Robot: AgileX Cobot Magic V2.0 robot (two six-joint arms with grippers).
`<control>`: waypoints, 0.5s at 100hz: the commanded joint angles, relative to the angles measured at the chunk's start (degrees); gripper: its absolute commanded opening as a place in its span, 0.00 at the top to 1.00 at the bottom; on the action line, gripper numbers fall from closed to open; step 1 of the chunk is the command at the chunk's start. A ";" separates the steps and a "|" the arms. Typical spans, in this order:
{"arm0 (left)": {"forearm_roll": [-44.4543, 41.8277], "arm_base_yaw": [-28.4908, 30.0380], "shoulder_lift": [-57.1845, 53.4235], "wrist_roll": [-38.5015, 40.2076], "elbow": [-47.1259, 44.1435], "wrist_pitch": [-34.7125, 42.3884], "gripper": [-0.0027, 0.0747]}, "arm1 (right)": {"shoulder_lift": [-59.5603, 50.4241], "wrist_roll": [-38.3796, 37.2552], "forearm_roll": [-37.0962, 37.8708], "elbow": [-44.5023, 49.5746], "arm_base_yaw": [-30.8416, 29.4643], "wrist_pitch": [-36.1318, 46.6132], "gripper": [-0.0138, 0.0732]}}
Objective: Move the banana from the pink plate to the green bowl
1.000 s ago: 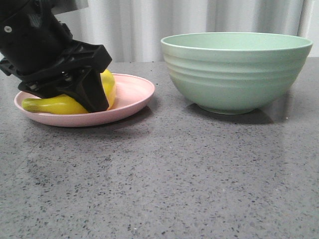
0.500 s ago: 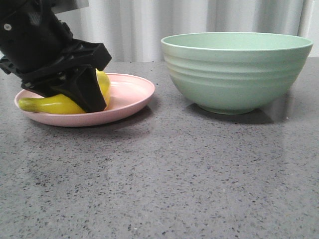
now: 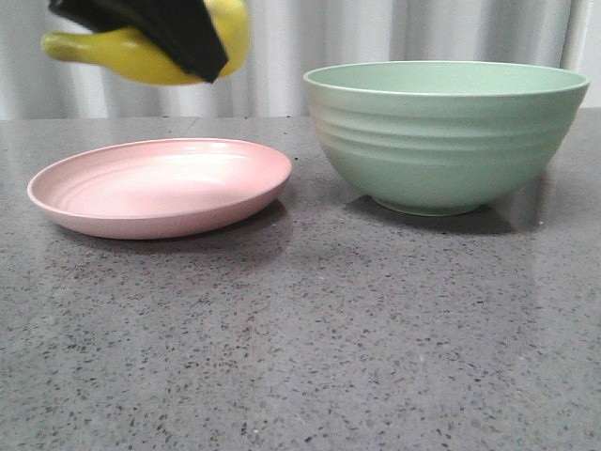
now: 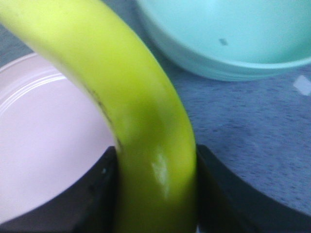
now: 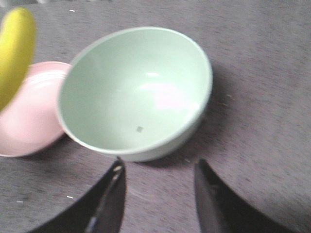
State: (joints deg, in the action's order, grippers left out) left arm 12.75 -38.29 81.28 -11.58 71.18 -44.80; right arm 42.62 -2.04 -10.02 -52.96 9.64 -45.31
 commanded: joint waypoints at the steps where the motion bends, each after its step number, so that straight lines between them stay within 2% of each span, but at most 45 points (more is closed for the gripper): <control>1: 0.90 -2.74 -2.85 -0.86 2.01 2.59 0.99 | 4.38 0.79 -3.55 -6.27 1.48 2.35 0.43; 31: 0.90 -12.75 -2.86 -2.30 2.01 7.39 0.99 | 19.81 0.79 -11.01 -17.21 5.75 1.66 0.43; 50: 0.90 -15.10 -2.86 -2.30 2.01 9.52 0.99 | 26.07 2.04 -18.09 -18.97 6.27 3.46 0.43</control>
State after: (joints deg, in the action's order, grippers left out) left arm 12.75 -52.44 80.67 -13.77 71.24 -40.01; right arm 67.78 -1.52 -23.57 -69.60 15.75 -46.54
